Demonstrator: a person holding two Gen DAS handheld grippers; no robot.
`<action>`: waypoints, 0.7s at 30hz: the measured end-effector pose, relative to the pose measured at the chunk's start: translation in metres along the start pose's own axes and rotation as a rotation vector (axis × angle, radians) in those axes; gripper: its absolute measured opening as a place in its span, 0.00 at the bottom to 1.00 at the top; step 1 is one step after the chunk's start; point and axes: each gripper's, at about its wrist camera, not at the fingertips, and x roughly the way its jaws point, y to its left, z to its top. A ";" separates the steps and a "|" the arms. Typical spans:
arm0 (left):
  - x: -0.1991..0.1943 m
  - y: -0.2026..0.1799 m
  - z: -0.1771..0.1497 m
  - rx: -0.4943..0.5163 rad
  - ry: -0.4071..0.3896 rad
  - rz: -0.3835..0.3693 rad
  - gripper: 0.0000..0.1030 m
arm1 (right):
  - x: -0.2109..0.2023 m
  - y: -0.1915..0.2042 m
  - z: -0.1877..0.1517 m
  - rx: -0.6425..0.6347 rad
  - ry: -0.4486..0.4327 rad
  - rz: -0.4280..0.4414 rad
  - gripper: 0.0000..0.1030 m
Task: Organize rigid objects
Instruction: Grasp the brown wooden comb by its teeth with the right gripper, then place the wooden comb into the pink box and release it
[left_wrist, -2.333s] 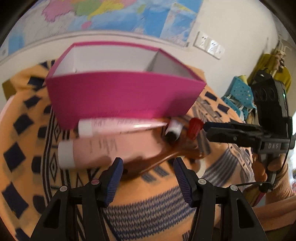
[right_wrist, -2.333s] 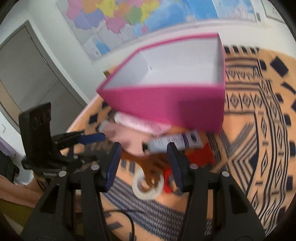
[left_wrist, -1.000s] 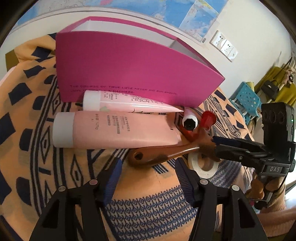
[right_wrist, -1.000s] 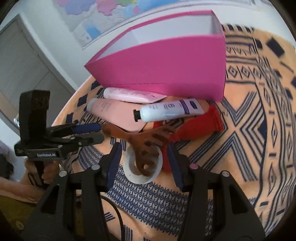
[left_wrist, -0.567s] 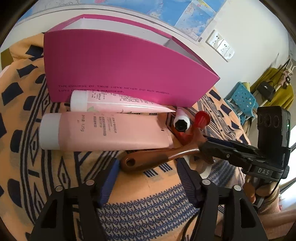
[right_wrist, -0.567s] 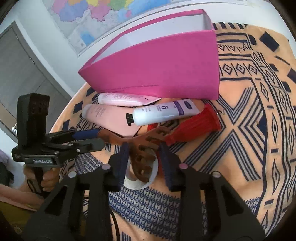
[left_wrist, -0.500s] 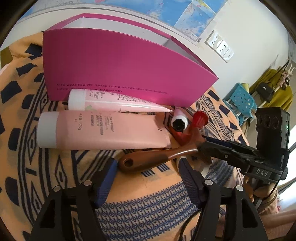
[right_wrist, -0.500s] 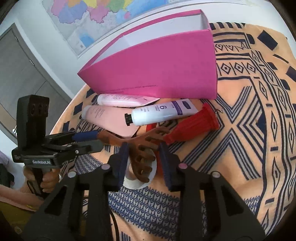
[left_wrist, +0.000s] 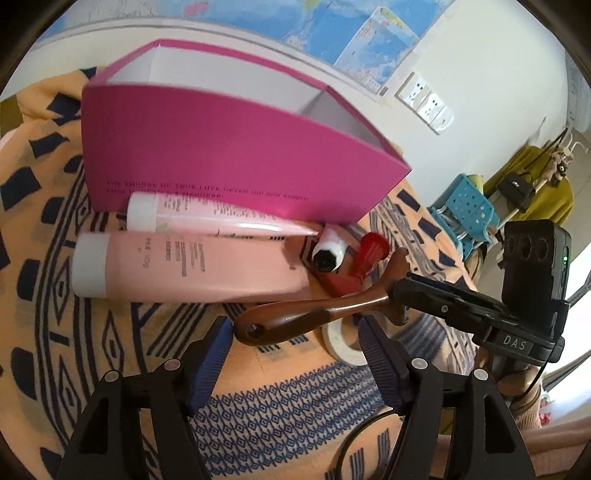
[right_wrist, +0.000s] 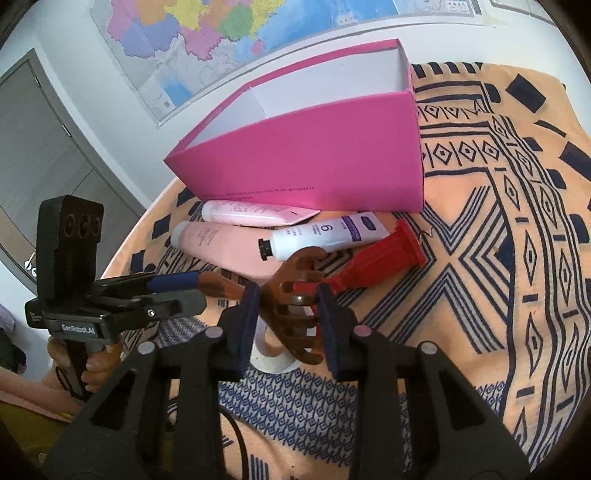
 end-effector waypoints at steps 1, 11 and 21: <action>-0.004 -0.002 0.002 0.001 -0.011 -0.002 0.69 | -0.003 -0.001 0.001 0.000 -0.004 0.005 0.33; -0.032 -0.019 0.035 0.021 -0.125 0.000 0.69 | -0.024 0.011 0.035 -0.055 -0.089 0.038 0.33; -0.040 -0.035 0.096 0.110 -0.215 0.058 0.69 | -0.035 0.009 0.086 -0.098 -0.176 0.069 0.33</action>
